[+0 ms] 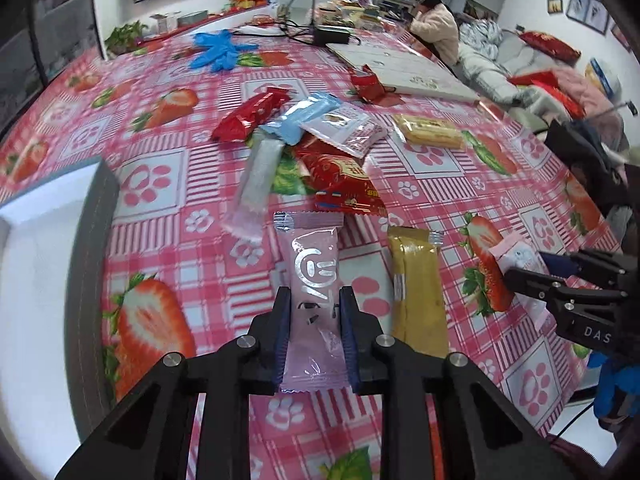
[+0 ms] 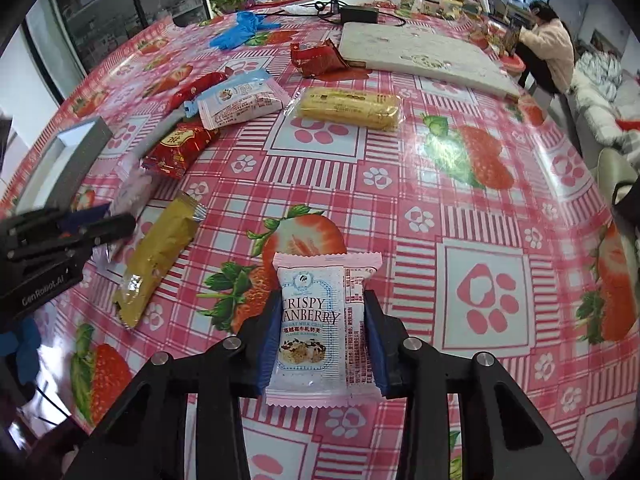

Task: Organize snacks
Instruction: 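Grasp the pink wrapper with left tool while right tool grasps the Crispy Cranberry packet, then carry both packets over the white tray and release them inside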

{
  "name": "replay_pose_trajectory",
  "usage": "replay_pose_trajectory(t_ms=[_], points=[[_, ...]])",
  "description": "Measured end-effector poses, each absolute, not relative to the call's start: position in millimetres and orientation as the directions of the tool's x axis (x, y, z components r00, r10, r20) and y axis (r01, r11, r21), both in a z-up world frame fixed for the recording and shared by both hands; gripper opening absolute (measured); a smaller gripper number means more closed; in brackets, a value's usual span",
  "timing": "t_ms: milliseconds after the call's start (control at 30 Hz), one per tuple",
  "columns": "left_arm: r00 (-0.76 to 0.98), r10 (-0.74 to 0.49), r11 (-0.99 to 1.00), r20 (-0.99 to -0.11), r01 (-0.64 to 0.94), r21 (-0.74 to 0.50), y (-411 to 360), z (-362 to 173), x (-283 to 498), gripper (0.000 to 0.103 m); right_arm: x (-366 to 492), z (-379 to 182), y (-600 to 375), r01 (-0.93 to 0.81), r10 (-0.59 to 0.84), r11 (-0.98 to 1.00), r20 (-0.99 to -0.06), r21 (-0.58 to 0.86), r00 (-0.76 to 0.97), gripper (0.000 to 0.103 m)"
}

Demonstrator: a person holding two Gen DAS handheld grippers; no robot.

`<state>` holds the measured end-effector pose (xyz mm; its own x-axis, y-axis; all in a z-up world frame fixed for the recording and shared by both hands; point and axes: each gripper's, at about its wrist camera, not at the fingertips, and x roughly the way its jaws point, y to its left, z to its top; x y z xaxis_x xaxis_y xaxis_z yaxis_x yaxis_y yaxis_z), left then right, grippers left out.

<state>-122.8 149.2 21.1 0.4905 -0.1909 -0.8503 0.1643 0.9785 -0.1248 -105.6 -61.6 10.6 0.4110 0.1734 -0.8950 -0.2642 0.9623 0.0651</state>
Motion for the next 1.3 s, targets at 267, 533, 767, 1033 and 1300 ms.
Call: replay_pose_trajectory(t_ms=[267, 533, 767, 1033, 1300], points=[[0.556, -0.227, 0.973, -0.800, 0.158, -0.166, 164.9, 56.4, -155.8, 0.026, -118.6, 25.7, -54.2, -0.289, 0.285, 0.940, -0.879, 0.180, 0.382, 0.040], [0.617, -0.231, 0.973, -0.752, 0.146, -0.179, 189.0, 85.1, -171.1, 0.026, -121.0, 50.8, -28.3, -0.331, 0.330, 0.922, -0.856, 0.201, 0.398, 0.040], [0.650, -0.209, 0.976, -0.731, 0.098, -0.192, 222.2, 94.2, -182.0, 0.026, -121.7, 67.6, -1.1, -0.375, 0.356, 0.905, -0.844, 0.203, 0.402, 0.040], [0.648, -0.186, 0.976, -0.739, 0.035, -0.215, 256.3, 88.2, -185.4, 0.025, -116.0, 71.4, 32.3, -0.415, 0.371, 0.887, -0.846, 0.202, 0.382, 0.040], [0.520, -0.239, 0.968, -0.820, 0.062, -0.243, 212.3, 51.5, -167.9, 0.070, -111.1, 61.2, 35.5, -0.399, 0.348, 0.897, -0.861, 0.191, 0.371, 0.040]])
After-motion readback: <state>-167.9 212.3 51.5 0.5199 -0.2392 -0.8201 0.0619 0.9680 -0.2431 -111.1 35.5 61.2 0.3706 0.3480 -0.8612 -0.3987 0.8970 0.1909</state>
